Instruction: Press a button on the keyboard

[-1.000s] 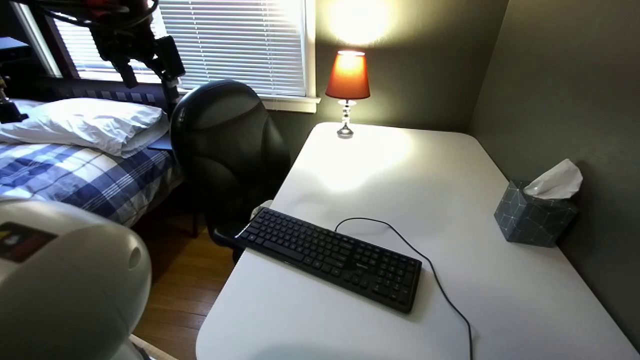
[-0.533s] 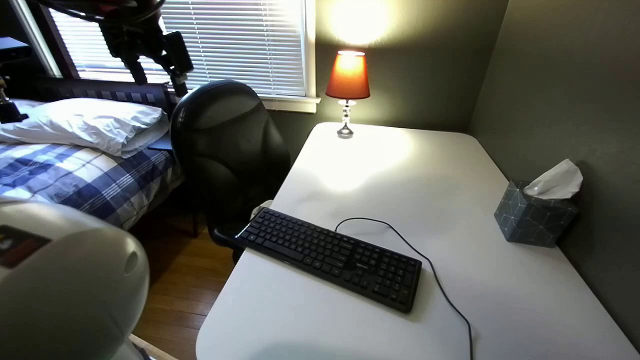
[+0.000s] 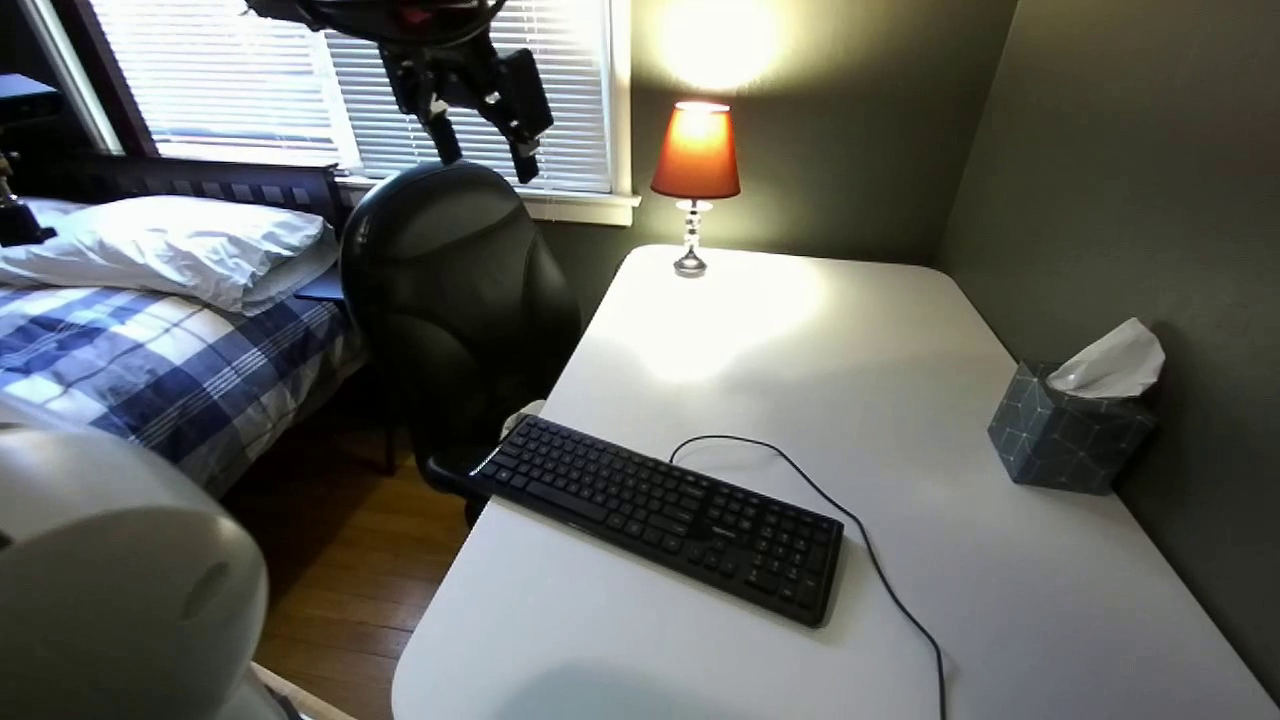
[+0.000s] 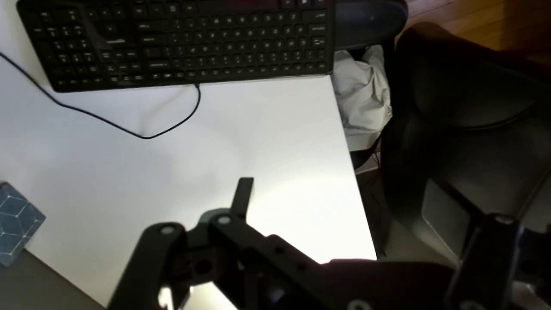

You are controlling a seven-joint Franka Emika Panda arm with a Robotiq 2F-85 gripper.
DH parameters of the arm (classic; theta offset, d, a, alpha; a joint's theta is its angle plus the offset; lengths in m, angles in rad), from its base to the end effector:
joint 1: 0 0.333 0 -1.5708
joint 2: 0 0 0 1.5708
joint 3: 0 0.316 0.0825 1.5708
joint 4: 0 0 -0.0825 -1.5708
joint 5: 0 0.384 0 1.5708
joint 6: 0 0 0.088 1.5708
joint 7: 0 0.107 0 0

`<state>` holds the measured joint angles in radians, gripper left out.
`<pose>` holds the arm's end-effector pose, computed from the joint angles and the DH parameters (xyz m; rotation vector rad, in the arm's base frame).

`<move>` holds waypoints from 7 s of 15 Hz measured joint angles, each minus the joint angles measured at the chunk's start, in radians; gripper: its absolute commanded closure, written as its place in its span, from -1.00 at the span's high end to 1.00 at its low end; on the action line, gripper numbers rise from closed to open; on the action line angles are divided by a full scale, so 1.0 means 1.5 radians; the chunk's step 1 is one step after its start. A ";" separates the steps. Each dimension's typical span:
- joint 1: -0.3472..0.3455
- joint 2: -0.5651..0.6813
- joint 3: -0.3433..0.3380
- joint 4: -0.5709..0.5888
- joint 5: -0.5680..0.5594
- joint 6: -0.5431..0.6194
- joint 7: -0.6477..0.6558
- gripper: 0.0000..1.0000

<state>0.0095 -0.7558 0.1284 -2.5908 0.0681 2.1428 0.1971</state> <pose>0.3487 0.0557 0.5213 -3.0800 0.1673 -0.4737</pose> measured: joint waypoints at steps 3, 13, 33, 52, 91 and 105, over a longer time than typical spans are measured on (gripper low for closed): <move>-0.025 0.033 -0.019 -0.006 -0.043 0.019 -0.033 1.00; -0.063 0.179 -0.079 -0.027 -0.080 0.078 -0.072 1.00; -0.087 0.391 -0.125 0.038 -0.115 0.117 -0.095 1.00; -0.088 0.624 -0.149 0.161 -0.120 0.122 -0.203 -1.00; -0.093 0.786 -0.155 0.290 -0.118 0.057 -0.251 -1.00; -0.096 0.814 -0.149 0.320 -0.115 0.034 -0.272 -1.00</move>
<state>-0.1351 0.4650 -0.0958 -2.1109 -0.1045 2.1940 -0.2108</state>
